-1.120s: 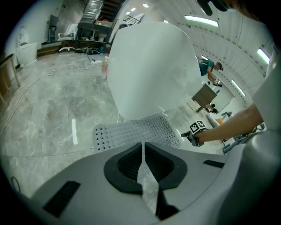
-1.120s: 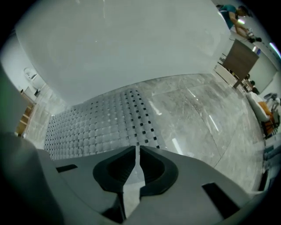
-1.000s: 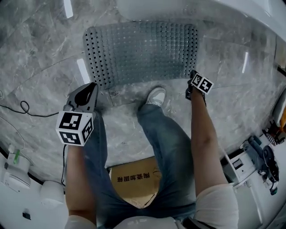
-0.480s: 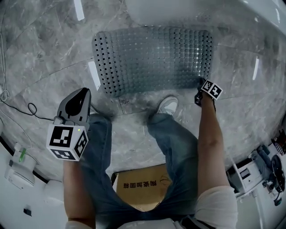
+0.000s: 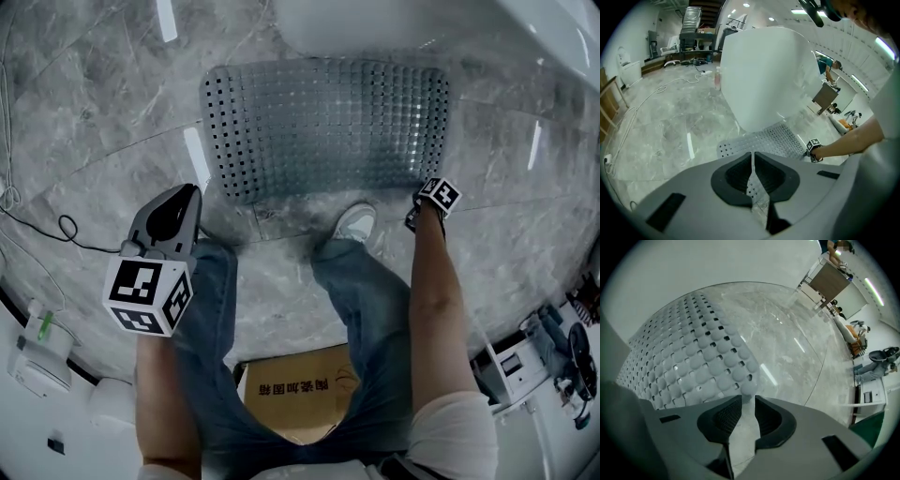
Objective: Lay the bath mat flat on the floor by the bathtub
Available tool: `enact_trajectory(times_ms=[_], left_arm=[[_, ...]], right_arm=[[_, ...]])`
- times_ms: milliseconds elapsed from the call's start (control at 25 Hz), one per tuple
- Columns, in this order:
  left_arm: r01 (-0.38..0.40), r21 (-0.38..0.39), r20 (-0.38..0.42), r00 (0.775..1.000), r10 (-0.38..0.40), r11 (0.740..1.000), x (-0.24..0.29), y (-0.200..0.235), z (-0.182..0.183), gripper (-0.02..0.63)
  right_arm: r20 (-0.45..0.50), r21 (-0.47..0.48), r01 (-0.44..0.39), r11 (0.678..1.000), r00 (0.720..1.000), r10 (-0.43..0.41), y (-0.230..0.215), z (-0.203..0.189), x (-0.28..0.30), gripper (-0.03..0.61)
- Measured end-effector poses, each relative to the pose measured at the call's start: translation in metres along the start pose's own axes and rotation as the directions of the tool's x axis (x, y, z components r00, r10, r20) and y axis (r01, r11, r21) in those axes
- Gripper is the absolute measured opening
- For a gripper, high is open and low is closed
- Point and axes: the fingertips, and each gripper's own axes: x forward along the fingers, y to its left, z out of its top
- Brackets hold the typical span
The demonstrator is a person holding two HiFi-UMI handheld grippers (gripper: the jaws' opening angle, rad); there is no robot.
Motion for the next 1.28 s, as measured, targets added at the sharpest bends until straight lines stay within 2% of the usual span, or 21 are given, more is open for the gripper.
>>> enact_trajectory(times_ms=[120,200,280,360,440,520,600,680,800,920,1160,1280], left_arm=[[-0.003,-0.007,-0.001,1.000,0.003,1.000,0.001,0.005,0.001,0.034],[-0.005,-0.007,-0.001,1.000,0.005,1.000,0.002,0.004,0.001,0.035],[-0.002,-0.002,-0.003,1.000,0.002,1.000,0.003,0.001,0.002,0.034],[0.003,0.007,-0.005,1.000,-0.003,1.000,0.005,-0.002,0.006,0.034],[0.002,0.015,-0.006,1.000,-0.002,1.000,0.006,-0.004,0.008,0.034],[-0.003,0.012,-0.004,1.000,0.003,1.000,0.006,-0.004,0.009,0.035],[-0.001,0.000,0.000,1.000,0.001,1.000,0.006,-0.006,0.011,0.035],[0.007,0.003,-0.001,1.000,-0.007,1.000,0.009,-0.010,0.011,0.035],[0.018,0.030,-0.020,1.000,-0.017,0.999,0.012,-0.016,0.006,0.035],[0.022,0.021,-0.021,1.000,-0.021,1.000,0.013,-0.016,0.008,0.035],[0.026,0.020,-0.016,1.000,-0.026,0.999,0.018,-0.017,0.015,0.034],[0.032,0.031,-0.013,0.999,-0.031,0.999,0.020,-0.018,0.020,0.034]], right_arm=[[-0.014,0.049,-0.038,0.998,0.999,0.039,0.004,-0.005,0.008,0.032],[0.035,0.143,-0.079,0.987,0.997,0.075,0.008,0.004,0.009,0.014],[0.124,0.216,-0.164,0.963,0.983,0.139,0.019,0.024,0.006,0.017],[0.179,0.185,-0.229,0.956,0.964,0.196,0.036,0.048,0.001,0.012],[0.173,0.131,-0.236,0.963,0.962,0.212,0.044,0.059,-0.001,0.014],[0.169,0.126,-0.252,0.959,0.958,0.230,0.045,0.059,-0.001,0.014],[0.169,0.099,-0.241,0.965,0.960,0.223,0.041,0.056,-0.003,0.014],[0.144,0.080,-0.171,0.982,0.977,0.159,0.028,0.048,-0.004,0.014],[0.038,0.123,-0.076,0.990,0.997,0.071,0.004,0.012,0.005,0.015],[-0.026,0.131,-0.080,0.988,0.996,0.084,0.003,-0.010,0.013,0.014],[-0.025,0.194,-0.095,0.976,0.994,0.102,0.006,-0.005,0.012,0.014],[0.014,0.211,-0.104,0.972,0.995,0.104,0.008,0.006,0.010,0.014]])
